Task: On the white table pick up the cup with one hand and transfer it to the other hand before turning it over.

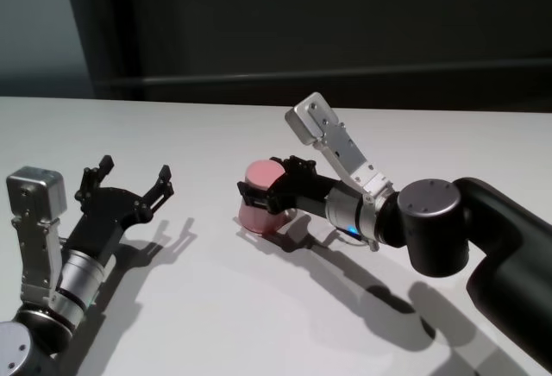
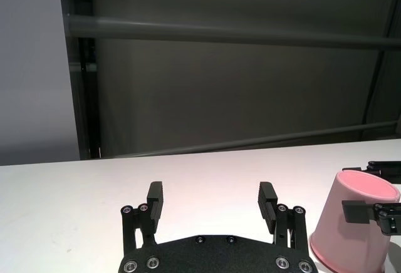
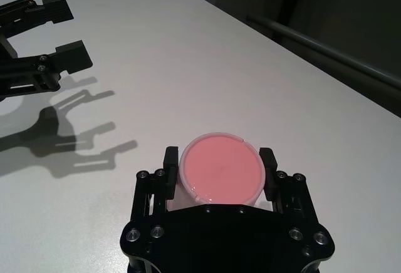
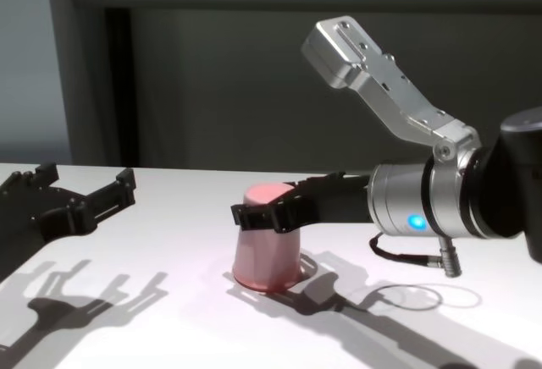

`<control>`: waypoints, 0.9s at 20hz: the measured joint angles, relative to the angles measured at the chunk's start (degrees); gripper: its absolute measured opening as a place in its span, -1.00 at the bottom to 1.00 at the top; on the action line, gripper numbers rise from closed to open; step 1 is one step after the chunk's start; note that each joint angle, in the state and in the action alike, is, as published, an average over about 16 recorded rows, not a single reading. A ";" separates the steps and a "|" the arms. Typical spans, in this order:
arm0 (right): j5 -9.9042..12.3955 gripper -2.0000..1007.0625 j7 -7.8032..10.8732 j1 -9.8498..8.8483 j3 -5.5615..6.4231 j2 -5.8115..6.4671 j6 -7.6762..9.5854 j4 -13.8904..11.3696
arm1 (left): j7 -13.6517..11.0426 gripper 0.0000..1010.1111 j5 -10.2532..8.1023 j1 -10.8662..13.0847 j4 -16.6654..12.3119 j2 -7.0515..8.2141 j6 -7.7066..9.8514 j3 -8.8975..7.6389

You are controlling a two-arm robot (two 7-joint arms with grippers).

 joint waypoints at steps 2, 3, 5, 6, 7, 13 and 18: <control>-0.20 0.63 0.10 -0.19 0.20 -0.05 0.12 -0.01 | 0.00 0.98 0.00 0.00 0.00 0.00 0.00 0.00; -0.30 0.66 0.13 -0.29 0.32 -0.08 0.16 -0.02 | 0.00 0.98 0.00 0.00 0.00 0.00 0.00 0.00; -0.50 0.73 0.18 -0.51 0.61 -0.14 0.14 -0.07 | 0.00 0.98 0.00 0.00 0.00 0.00 0.00 0.00; -0.59 0.76 0.21 -0.64 0.81 -0.18 0.01 -0.13 | 0.00 0.98 0.00 0.00 0.00 0.00 0.00 0.00; -0.67 0.79 0.25 -0.76 1.03 -0.21 -0.17 -0.21 | 0.00 0.98 0.00 0.00 0.00 0.00 0.00 0.00; -0.81 0.95 0.62 -1.68 2.91 -0.42 -2.51 -0.81 | 0.00 0.98 0.00 0.00 0.00 0.00 0.00 0.00; -0.90 0.99 0.25 -2.86 5.06 -0.51 -6.09 -1.62 | 0.00 0.98 0.00 0.00 0.00 0.00 0.00 0.00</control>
